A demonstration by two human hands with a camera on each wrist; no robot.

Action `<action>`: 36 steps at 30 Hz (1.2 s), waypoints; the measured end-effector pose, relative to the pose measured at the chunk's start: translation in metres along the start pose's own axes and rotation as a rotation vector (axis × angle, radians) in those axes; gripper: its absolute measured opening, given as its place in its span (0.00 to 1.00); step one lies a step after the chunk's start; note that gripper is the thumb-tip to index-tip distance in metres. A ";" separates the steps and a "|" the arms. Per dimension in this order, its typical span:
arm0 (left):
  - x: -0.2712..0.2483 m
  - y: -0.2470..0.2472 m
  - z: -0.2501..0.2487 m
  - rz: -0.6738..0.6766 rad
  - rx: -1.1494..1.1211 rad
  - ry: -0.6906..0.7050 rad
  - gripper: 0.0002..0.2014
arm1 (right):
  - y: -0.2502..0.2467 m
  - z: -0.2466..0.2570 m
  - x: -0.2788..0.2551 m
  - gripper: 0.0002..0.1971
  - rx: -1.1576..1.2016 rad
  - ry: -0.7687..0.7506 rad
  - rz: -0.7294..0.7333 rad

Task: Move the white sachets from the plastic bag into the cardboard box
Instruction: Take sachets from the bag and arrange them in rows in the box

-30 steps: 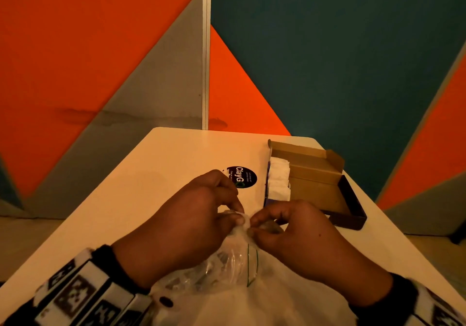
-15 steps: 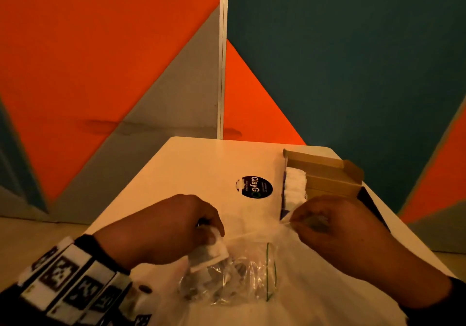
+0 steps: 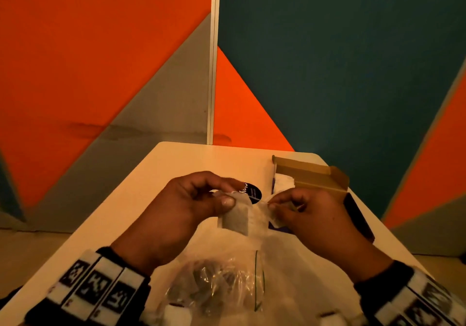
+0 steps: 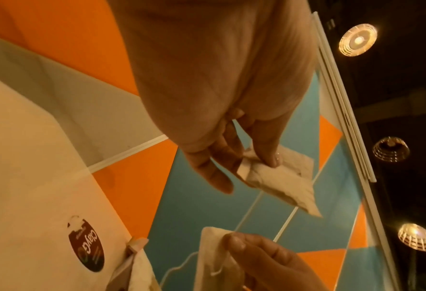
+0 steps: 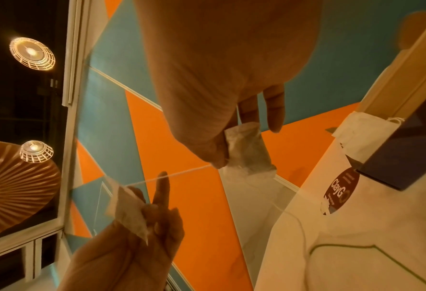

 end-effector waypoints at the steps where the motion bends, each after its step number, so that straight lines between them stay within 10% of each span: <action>1: 0.001 0.003 0.000 0.002 -0.086 0.001 0.05 | 0.002 0.000 0.000 0.07 -0.002 -0.001 0.012; 15: 0.004 0.009 0.002 -0.050 -0.250 -0.008 0.12 | 0.009 0.002 -0.007 0.27 0.370 0.077 0.023; 29: 0.008 0.021 0.009 -0.218 0.351 0.012 0.10 | 0.019 0.009 -0.015 0.21 0.694 0.123 0.028; 36: 0.005 0.027 0.014 -0.147 0.152 -0.055 0.15 | 0.021 0.006 -0.018 0.19 0.644 0.135 0.060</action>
Point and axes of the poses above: each hand's wrist, its own x-axis towards the middle knuckle, its own y-axis out of the palm, z = x × y, the point moved 7 cm from there along x, towards the middle knuckle, and after that the axes turned 2 degrees about -z, right-handed, at the moved point
